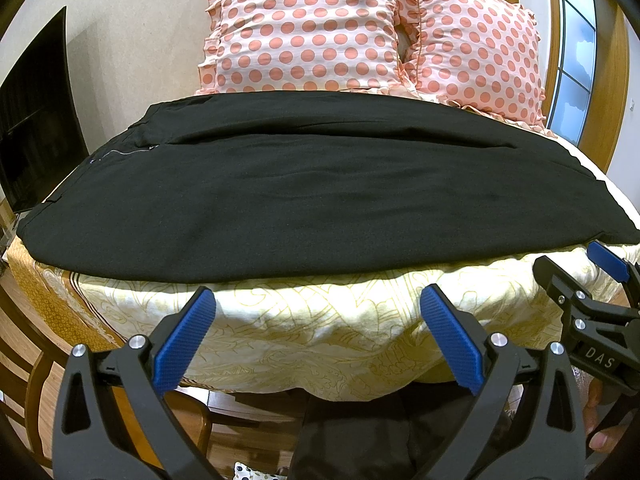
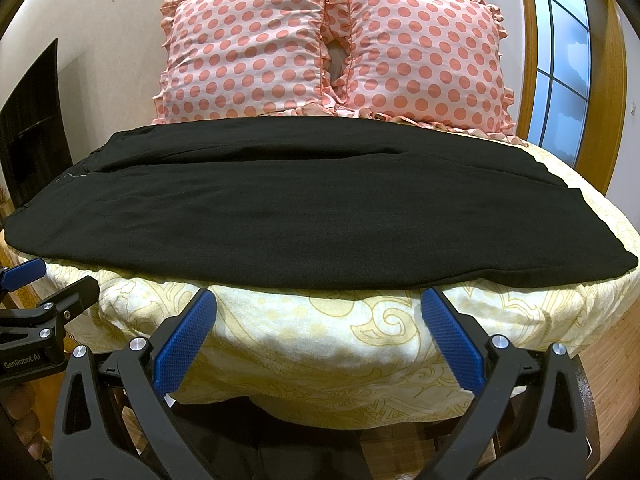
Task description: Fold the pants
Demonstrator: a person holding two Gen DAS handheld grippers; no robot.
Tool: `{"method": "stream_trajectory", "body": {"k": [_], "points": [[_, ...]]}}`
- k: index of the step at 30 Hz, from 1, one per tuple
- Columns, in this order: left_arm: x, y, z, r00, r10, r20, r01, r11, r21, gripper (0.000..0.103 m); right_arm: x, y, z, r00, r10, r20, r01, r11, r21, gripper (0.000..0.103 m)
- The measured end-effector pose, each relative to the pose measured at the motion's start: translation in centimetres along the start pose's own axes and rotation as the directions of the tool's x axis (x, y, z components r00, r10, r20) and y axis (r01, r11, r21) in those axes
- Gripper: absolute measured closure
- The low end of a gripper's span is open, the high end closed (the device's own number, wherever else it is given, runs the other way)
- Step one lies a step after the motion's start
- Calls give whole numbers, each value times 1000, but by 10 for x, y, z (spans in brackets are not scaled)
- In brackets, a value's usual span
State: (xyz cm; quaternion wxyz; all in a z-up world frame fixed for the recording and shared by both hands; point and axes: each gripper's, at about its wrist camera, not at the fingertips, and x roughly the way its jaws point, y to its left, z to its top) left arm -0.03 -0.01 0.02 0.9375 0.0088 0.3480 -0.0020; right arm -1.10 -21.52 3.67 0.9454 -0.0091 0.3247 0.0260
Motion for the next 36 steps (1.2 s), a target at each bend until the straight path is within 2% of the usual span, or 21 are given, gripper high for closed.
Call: {"method": "stream_trajectory", "body": {"k": [19, 23, 27, 29, 31, 34, 36], "points": [[0, 0, 0, 1000, -1, 0, 1, 1000, 1, 2, 1, -1, -3, 1000, 4, 1, -4, 1000, -3, 1], [1, 1, 1, 1000, -7, -25, 7, 1000, 12, 2, 5, -1, -3, 1000, 25, -4, -25, 1000, -13, 1], [-3, 4, 6, 999, -35, -33, 35, 999, -5, 2, 1, -9, 1, 996, 88, -16, -88, 996, -17, 1], [-13, 11, 10, 998, -58, -8, 58, 998, -17, 2, -9, -15, 7, 994, 111, 6, -111, 994, -6, 1], [-27, 19, 19, 998, -46, 43, 47, 999, -19, 2, -19, -26, 20, 994, 99, 55, -99, 995, -7, 1], [-33, 25, 39, 996, -10, 93, 11, 1000, -17, 2, -25, -45, 48, 994, 45, 102, -45, 999, 1, 1], [-27, 30, 57, 994, 26, 109, -24, 1000, -17, 2, -17, -66, 72, 995, -2, 103, -2, 999, 39, 1]]}}
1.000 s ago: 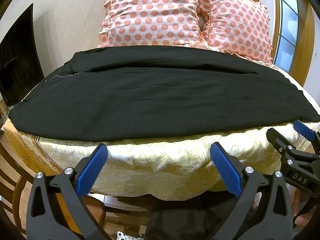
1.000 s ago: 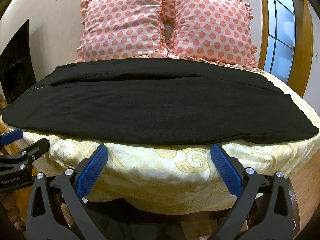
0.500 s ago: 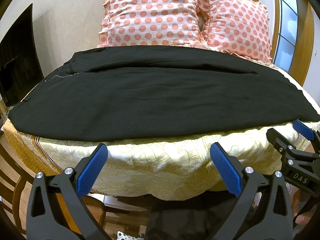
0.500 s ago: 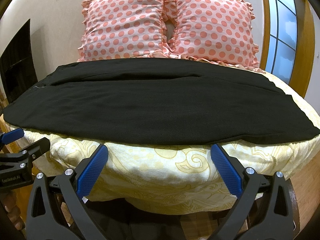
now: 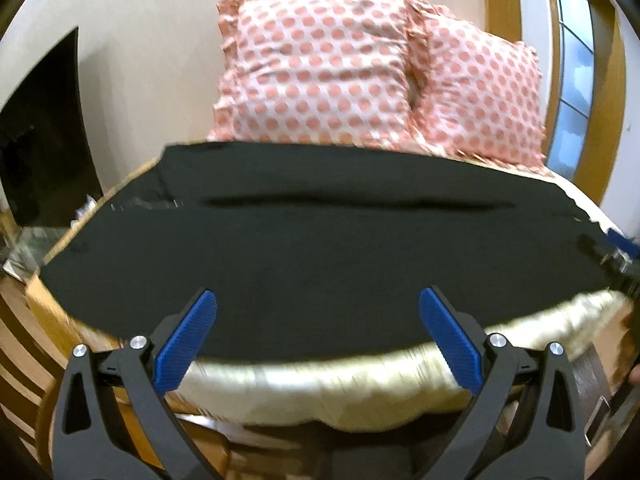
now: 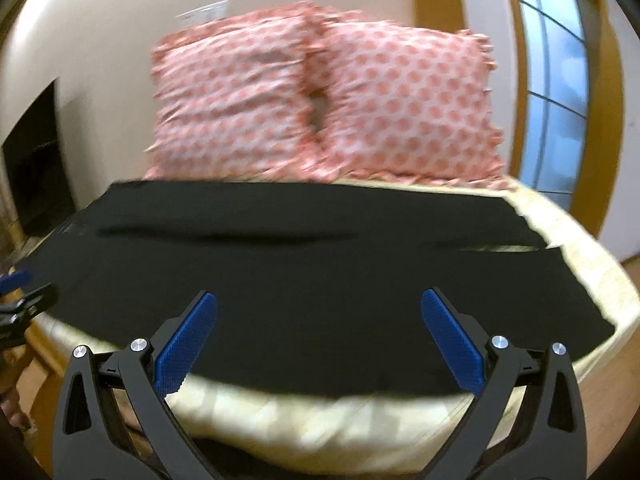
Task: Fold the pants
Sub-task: 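Grasp the black trousers' leg hems with both grippers and lift them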
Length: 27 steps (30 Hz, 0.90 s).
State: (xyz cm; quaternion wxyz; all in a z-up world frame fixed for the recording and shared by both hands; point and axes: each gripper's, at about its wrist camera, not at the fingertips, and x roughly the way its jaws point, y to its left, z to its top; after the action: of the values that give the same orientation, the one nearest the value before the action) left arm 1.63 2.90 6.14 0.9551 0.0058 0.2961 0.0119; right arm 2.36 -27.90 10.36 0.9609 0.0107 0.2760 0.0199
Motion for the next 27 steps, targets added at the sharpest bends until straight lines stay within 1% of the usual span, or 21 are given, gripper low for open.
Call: {"method": "stream_trajectory", "body": {"k": [2, 3, 5, 8, 9, 11, 14, 15, 16, 18, 20, 21, 22, 23, 24, 25, 27], "points": [[13, 5, 18, 1000, 27, 1, -27, 1000, -5, 2, 16, -22, 21, 999, -34, -19, 35, 998, 54, 1], [17, 7, 24, 999, 37, 1, -37, 999, -9, 2, 32, -36, 37, 996, -75, -47, 79, 993, 93, 1], [31, 10, 42, 998, 61, 3, -61, 998, -18, 2, 54, -55, 56, 988, -127, -85, 138, 980, 140, 1], [50, 13, 61, 997, 81, 6, -81, 996, -34, 2, 102, -93, 85, 964, -215, -158, 245, 946, 212, 1], [55, 13, 65, 996, 87, 6, -87, 995, -38, 2, 121, -107, 95, 953, -238, -189, 279, 931, 236, 2], [69, 13, 74, 995, 101, 4, -101, 994, -45, 2, 153, -132, 109, 926, -288, -245, 351, 896, 271, 12], [87, 12, 81, 993, 114, -9, -115, 992, -45, 2, 205, -166, 125, 881, -339, -331, 440, 845, 305, 23], [94, 13, 83, 993, 114, -17, -115, 992, -50, 2, 223, -178, 130, 859, -362, -362, 478, 819, 317, 25], [100, 15, 84, 994, 111, -26, -112, 992, -56, 2, 238, -189, 134, 843, -374, -387, 505, 797, 331, 31], [113, 18, 87, 993, 111, -43, -114, 991, -71, 2, 266, -208, 137, 807, -393, -440, 560, 747, 358, 33], [123, 22, 87, 992, 112, -56, -117, 990, -80, 2, 289, -225, 138, 777, -401, -485, 604, 695, 391, 34], [126, 22, 86, 992, 113, -61, -118, 990, -80, 2, 298, -231, 139, 766, -402, -503, 617, 681, 395, 34], [130, 23, 85, 991, 113, -68, -119, 990, -78, 2, 307, -235, 139, 749, -408, -522, 635, 666, 390, 34], [134, 23, 84, 991, 114, -75, -120, 990, -73, 2, 312, -238, 139, 736, -416, -534, 649, 656, 384, 34], [139, 22, 83, 990, 116, -85, -122, 990, -67, 2, 320, -241, 139, 714, -433, -550, 673, 640, 370, 35], [142, 22, 82, 989, 114, -93, -120, 991, -64, 2, 323, -242, 139, 699, -446, -560, 689, 631, 357, 37], [147, 24, 81, 989, 88, -116, -96, 993, -71, 2, 330, -245, 137, 664, -477, -576, 720, 617, 318, 46]]}}
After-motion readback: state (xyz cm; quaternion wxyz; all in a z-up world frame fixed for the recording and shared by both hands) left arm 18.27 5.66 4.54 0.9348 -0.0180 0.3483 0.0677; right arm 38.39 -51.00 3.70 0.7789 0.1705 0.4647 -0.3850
